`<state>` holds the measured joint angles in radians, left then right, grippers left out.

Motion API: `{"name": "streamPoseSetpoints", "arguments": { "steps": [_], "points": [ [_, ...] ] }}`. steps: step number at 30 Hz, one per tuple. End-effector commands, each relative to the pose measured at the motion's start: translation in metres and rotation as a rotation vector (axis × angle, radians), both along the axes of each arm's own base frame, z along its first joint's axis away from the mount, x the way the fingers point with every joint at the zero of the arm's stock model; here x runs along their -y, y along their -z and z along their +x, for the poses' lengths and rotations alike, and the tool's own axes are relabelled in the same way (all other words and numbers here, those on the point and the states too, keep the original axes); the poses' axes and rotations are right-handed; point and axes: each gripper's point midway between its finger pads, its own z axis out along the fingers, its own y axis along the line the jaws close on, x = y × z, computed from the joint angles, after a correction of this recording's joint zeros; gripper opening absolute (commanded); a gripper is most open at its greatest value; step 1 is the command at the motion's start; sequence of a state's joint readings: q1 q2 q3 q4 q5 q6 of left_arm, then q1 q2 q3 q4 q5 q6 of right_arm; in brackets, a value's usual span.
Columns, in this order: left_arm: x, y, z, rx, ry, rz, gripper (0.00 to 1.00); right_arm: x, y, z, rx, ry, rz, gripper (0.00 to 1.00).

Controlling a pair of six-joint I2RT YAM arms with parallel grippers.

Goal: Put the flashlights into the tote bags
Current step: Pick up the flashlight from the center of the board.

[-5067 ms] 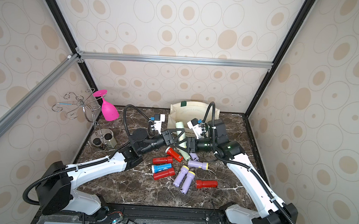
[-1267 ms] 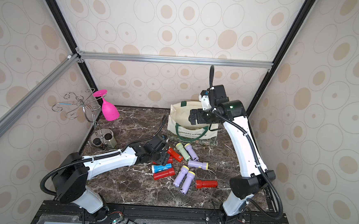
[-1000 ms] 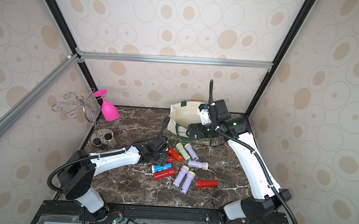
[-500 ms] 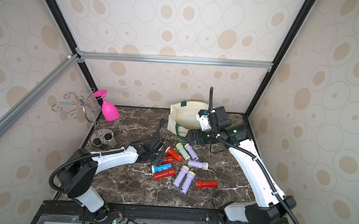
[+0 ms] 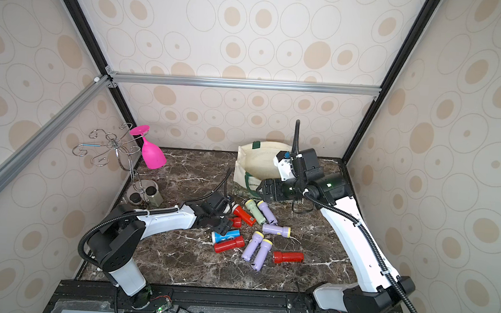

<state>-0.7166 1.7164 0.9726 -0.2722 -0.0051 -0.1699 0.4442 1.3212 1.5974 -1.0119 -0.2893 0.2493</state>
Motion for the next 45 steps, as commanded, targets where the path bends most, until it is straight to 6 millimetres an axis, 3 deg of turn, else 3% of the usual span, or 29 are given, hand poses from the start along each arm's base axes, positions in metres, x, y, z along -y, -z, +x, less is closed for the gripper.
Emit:
{"name": "streamPoseSetpoints", "arguments": {
  "steps": [1, 6, 13, 16, 20, 23, 28, 36, 45],
  "points": [
    [0.005, 0.002, 0.004, -0.003, 0.076, 0.022, 0.81, -0.002, -0.005, -0.005, 0.015, -0.010, 0.024, 1.00],
    [0.003, 0.005, -0.001, -0.021, 0.101, 0.025, 0.71, -0.003, -0.008, -0.006, 0.031, -0.013, 0.042, 1.00],
    [0.003, 0.010, -0.012, -0.054, 0.127, 0.006, 0.44, -0.005, -0.005, -0.003, 0.010, -0.009, 0.067, 1.00],
    [0.001, 0.011, -0.016, -0.062, 0.129, 0.004, 0.37, -0.003, -0.005, -0.002, 0.008, -0.001, 0.066, 1.00],
    [0.001, 0.012, -0.021, -0.070, 0.143, -0.008, 0.39, 0.000, -0.004, -0.002, 0.005, 0.003, 0.064, 1.00],
    [0.004, 0.014, -0.022, -0.079, 0.156, -0.015, 0.53, 0.000, -0.003, -0.003, 0.004, 0.005, 0.066, 1.00],
    [0.011, 0.015, -0.013, -0.077, 0.147, -0.027, 0.57, 0.000, -0.005, -0.004, 0.002, 0.008, 0.071, 1.00],
    [0.020, 0.022, -0.004, -0.080, 0.144, -0.038, 0.53, 0.001, -0.005, -0.005, 0.001, 0.011, 0.074, 1.00],
    [0.015, 0.018, -0.007, -0.078, 0.125, -0.048, 0.26, 0.003, -0.008, -0.004, 0.005, 0.015, 0.076, 1.00]
  ]
}}
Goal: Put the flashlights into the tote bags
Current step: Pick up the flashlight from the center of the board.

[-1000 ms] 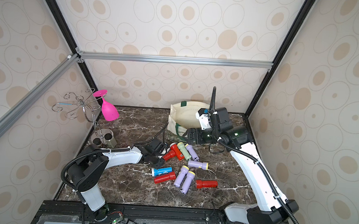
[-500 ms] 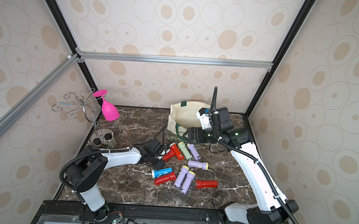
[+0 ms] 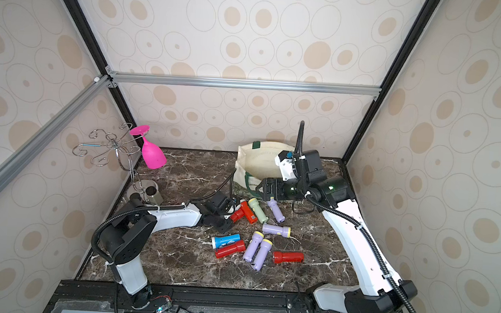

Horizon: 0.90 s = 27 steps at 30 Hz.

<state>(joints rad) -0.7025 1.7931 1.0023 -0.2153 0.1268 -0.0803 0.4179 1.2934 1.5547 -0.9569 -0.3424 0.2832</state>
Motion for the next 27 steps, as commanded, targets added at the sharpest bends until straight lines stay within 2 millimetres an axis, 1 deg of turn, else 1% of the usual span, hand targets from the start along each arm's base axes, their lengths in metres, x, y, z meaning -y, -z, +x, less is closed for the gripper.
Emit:
{"name": "streamPoseSetpoints", "arguments": {
  "steps": [1, 5, 9, 11, 14, 18, 22, 25, 27],
  "points": [
    [-0.010, 0.002, -0.009, -0.030, -0.004, 0.010, 0.22, 0.003, -0.004, -0.005, 0.001, 0.002, 0.010, 1.00],
    [-0.010, -0.020, -0.010, -0.004, -0.037, -0.036, 0.13, 0.002, -0.002, -0.005, -0.003, -0.002, 0.019, 1.00],
    [-0.011, -0.048, -0.013, 0.025, -0.095, -0.118, 0.11, 0.000, -0.001, -0.006, -0.013, -0.011, 0.049, 1.00],
    [-0.009, -0.067, -0.014, 0.044, -0.127, -0.182, 0.11, -0.001, -0.002, -0.007, -0.015, -0.016, 0.077, 1.00],
    [-0.008, -0.099, -0.015, 0.077, -0.202, -0.304, 0.10, -0.005, -0.010, -0.009, 0.004, -0.036, 0.134, 0.99],
    [0.002, -0.153, -0.016, 0.121, -0.267, -0.529, 0.10, -0.013, -0.017, -0.009, 0.022, -0.070, 0.193, 0.98],
    [0.018, -0.201, -0.016, 0.133, -0.291, -0.754, 0.10, -0.022, -0.014, -0.007, -0.004, -0.092, 0.241, 0.97],
    [0.034, -0.227, -0.018, 0.131, -0.279, -0.894, 0.10, -0.027, -0.017, 0.000, -0.012, -0.082, 0.300, 0.96],
    [0.045, -0.242, -0.019, 0.134, -0.264, -0.952, 0.10, -0.031, -0.024, 0.008, -0.018, -0.082, 0.365, 0.96]
  ]
}}
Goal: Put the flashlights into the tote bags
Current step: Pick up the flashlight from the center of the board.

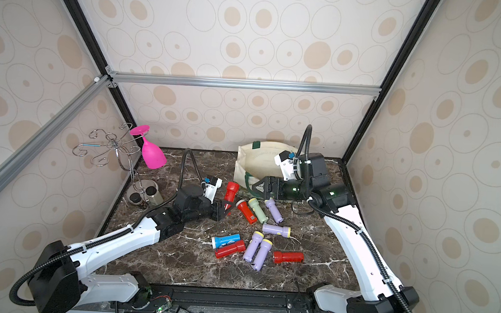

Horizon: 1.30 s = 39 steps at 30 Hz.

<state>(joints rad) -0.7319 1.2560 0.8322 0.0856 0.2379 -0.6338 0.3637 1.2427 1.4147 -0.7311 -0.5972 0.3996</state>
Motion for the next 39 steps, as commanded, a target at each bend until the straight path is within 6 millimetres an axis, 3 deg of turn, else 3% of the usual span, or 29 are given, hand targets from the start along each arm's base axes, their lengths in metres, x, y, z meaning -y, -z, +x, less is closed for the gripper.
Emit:
{"name": "streamPoseSetpoints", "arguments": {
  "steps": [1, 3, 8, 16, 32, 39],
  "points": [
    [0.027, -0.053, -0.001, 0.048, 0.025, -0.228, 0.10, -0.012, -0.013, 0.013, -0.008, -0.019, 0.131, 0.96],
    [0.035, -0.066, -0.003, 0.061, 0.045, -0.291, 0.10, -0.017, -0.013, 0.019, -0.013, -0.039, 0.159, 0.96],
    [0.054, -0.078, -0.012, 0.063, 0.098, -0.336, 0.10, -0.029, 0.001, 0.031, -0.067, -0.074, 0.193, 0.94],
    [0.062, -0.088, -0.017, 0.066, 0.133, -0.394, 0.10, -0.040, 0.011, 0.042, -0.101, -0.103, 0.224, 0.89],
    [0.070, -0.088, -0.018, 0.049, 0.153, -0.438, 0.08, -0.056, 0.033, 0.036, -0.159, -0.174, 0.228, 0.73],
    [0.072, -0.086, -0.018, 0.045, 0.155, -0.440, 0.08, -0.057, 0.035, 0.036, -0.155, -0.179, 0.215, 0.53]
  ]
}}
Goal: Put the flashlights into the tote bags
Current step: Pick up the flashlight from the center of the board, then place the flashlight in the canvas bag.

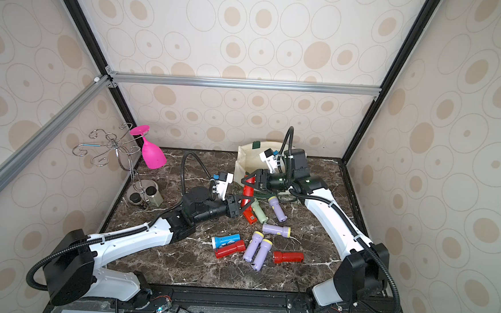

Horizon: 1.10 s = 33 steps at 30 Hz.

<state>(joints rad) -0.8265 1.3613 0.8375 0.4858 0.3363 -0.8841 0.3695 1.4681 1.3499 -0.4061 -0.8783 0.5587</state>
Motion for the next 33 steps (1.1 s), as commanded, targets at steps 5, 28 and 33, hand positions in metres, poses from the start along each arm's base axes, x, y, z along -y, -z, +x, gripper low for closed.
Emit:
{"name": "streamPoseSetpoints", "arguments": {
  "steps": [5, 28, 33],
  "points": [
    [0.007, -0.031, -0.002, 0.051, 0.017, -0.081, 0.08, -0.003, -0.001, -0.003, 0.023, -0.024, -0.008, 0.30],
    [-0.015, -0.012, 0.006, 0.074, -0.093, 0.065, 0.76, 0.058, -0.011, 0.027, 0.113, 0.157, -0.386, 0.00],
    [-0.027, -0.004, 0.009, 0.058, -0.149, 0.116, 0.76, 0.072, -0.021, 0.048, 0.127, 0.217, -0.457, 0.00]
  ]
}}
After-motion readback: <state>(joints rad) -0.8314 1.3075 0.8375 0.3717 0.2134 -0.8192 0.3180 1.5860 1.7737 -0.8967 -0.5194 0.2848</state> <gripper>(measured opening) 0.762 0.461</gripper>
